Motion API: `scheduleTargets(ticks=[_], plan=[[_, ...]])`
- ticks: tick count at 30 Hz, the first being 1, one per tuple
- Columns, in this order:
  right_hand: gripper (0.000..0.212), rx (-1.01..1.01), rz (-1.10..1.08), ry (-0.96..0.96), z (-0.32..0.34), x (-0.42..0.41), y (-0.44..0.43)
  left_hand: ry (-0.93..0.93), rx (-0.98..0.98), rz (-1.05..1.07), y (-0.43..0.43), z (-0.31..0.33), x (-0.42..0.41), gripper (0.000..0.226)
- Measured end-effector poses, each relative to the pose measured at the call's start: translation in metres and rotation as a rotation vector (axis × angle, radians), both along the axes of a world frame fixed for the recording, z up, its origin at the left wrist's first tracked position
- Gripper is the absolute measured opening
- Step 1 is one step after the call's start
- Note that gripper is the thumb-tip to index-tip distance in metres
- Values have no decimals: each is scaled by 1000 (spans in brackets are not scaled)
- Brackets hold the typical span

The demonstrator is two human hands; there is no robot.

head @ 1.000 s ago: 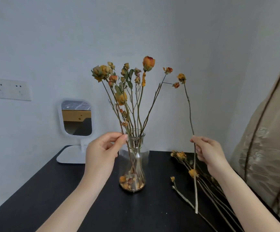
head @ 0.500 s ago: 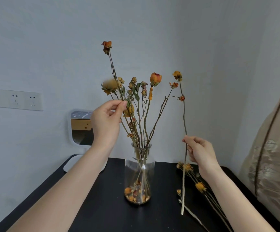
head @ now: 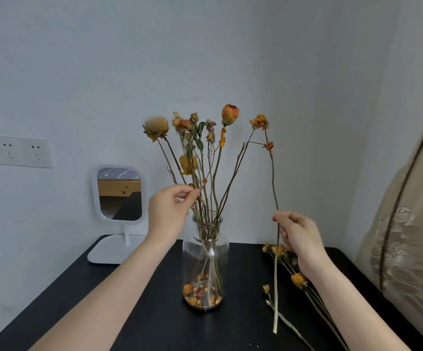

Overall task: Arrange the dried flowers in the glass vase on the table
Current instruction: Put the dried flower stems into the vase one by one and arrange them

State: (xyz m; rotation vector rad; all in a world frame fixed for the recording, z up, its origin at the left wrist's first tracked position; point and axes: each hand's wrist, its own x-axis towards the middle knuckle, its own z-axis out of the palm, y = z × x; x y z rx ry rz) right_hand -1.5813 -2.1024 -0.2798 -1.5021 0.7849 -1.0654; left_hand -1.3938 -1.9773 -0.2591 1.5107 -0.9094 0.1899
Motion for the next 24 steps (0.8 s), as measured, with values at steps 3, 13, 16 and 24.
scheduleTargets(ticks=[3,13,16,24], plan=[[19,7,6,6,-3,1,0,-37,203,-60,-3,-4,1,13],[19,10,12,23,-8,3,-2,-45,35,-9,-9,7,-2,13],[19,10,21,24,-10,3,-1,-29,66,-25,-10,2,-2,16],[20,-51,13,-83,7,5,0,30,-92,-67,5,-18,-1,16]])
